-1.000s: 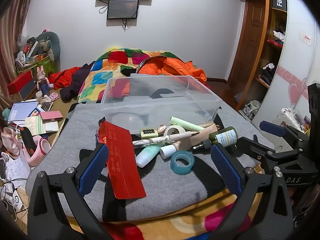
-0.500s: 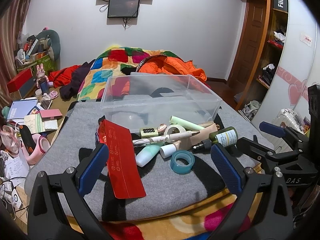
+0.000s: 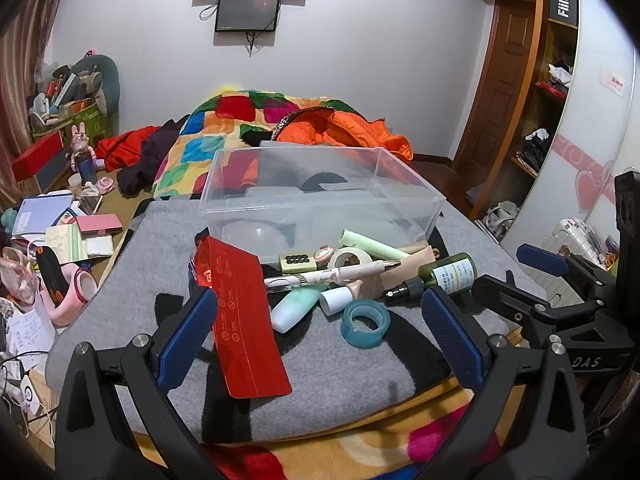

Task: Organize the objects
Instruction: 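Reach both tools toward the red envelope and green bottle, then grasp the red envelope with left tool while right tool grasps green bottle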

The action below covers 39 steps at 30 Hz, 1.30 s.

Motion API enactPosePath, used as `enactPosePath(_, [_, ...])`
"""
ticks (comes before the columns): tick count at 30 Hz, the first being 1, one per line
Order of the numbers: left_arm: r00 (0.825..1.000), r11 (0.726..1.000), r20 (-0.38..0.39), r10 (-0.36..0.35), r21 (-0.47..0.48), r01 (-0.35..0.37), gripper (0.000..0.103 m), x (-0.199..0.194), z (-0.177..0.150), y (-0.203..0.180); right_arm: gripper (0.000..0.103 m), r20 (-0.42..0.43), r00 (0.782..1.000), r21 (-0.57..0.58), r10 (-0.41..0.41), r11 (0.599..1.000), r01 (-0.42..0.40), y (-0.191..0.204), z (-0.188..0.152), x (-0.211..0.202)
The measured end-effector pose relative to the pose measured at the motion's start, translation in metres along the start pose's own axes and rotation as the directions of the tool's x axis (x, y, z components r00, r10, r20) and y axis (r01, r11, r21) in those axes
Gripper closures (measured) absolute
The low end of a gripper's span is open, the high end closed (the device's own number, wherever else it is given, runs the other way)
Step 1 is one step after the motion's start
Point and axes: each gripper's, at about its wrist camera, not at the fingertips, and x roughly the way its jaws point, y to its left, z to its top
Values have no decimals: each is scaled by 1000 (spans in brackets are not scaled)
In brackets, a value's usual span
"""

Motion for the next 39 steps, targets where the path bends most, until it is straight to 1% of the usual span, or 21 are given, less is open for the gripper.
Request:
enactPosePath(8, [1000, 1000, -26, 8, -23, -9, 0, 11, 0, 11, 0, -18, 1000, 6, -2, 1000, 2, -3, 1, 8])
enactPosePath(10, [999, 999, -33, 20, -30, -21, 0, 14, -1, 16, 0, -24, 1000, 5, -10, 1000, 11, -4, 2, 12])
enactPosePath(13, [998, 997, -55, 44, -53, -47, 0, 22, -5, 29, 0, -33, 999, 0, -28, 1000, 28, -7, 1, 18])
enactPosePath(17, [995, 993, -83, 56, -99, -64, 0, 33, -11, 47, 0, -57, 998, 4, -39, 999, 40, -14, -1, 29])
enactPosePath(19, [994, 991, -93, 65, -110, -75, 7, 37, -14, 54, 0, -68, 997, 17, -38, 999, 39, -19, -2, 36])
enactPosePath(20, [992, 991, -104, 68, -108, -79, 15, 40, -15, 56, 0, -76, 996, 23, -38, 999, 39, -21, -3, 39])
enactPosePath(21, [991, 991, -113, 73, -106, -85, 20, 43, -16, 57, 0, -86, 996, 30, -34, 999, 37, -23, -3, 44])
enactPosePath(25, [987, 987, -149, 67, -133, -87, 24, 57, -20, 66, 0, -99, 994, 40, -42, 998, 46, -27, -4, 55])
enactPosePath(27, [987, 986, -153, 56, -146, -78, 31, 61, -21, 69, 1, -98, 994, 39, -51, 998, 55, -28, -4, 58])
enactPosePath(31, [987, 985, -152, 58, -153, -82, 36, 67, -18, 70, 2, -96, 994, 47, -45, 998, 50, -29, -4, 62])
enactPosePath(33, [987, 986, -149, 57, -148, -79, 45, 68, -16, 69, 10, -91, 995, 52, -40, 998, 45, -29, -5, 63])
enactPosePath(34, [988, 987, -147, 56, -144, -77, 47, 69, -15, 68, 13, -94, 995, 55, -32, 998, 37, -30, -5, 64])
enactPosePath(36, [988, 988, -145, 58, -136, -78, 58, 70, -14, 66, 21, -101, 995, 60, -15, 998, 21, -30, -6, 66])
enactPosePath(37, [987, 988, -143, 67, -128, -85, 60, 71, -14, 65, 24, -101, 995, 63, -7, 998, 13, -31, -6, 66])
enactPosePath(39, [986, 989, -145, 77, -116, -95, 63, 69, -14, 62, 36, -95, 995, 67, 7, 998, -1, -31, -7, 66])
